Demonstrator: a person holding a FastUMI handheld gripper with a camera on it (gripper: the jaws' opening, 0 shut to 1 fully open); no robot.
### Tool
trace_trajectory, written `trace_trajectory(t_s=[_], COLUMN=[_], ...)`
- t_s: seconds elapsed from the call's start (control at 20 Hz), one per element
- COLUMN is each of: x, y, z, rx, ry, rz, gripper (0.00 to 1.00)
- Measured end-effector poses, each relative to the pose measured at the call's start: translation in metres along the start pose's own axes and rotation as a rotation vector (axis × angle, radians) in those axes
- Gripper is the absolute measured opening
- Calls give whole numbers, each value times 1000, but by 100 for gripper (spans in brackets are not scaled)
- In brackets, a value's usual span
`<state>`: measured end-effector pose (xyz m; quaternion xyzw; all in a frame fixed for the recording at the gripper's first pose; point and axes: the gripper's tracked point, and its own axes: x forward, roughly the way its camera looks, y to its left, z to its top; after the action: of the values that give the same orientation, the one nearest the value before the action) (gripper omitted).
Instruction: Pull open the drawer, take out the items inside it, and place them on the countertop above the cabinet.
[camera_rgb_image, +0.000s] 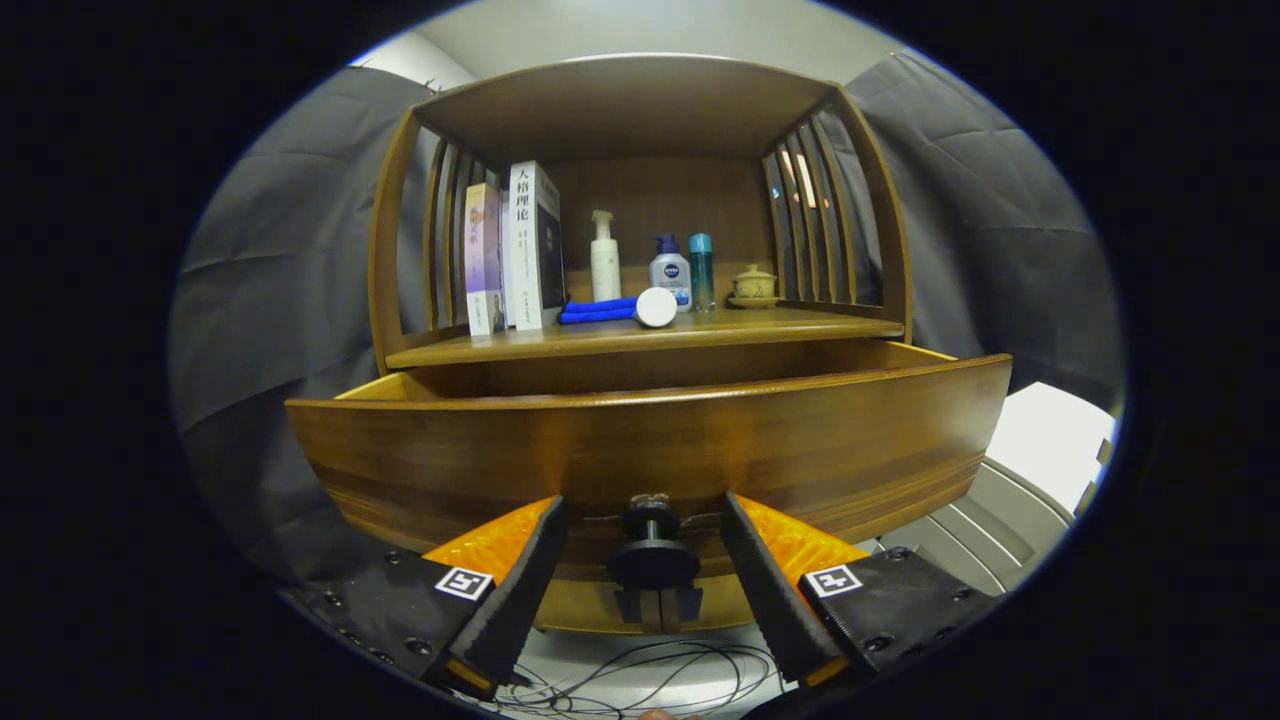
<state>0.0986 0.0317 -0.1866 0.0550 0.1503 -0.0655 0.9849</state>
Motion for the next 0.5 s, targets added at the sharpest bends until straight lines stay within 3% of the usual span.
trace_trajectory(t_s=[0.5], x=[61], y=[5], z=[16], rx=[-9], ry=[8], rz=[-9], gripper=[97])
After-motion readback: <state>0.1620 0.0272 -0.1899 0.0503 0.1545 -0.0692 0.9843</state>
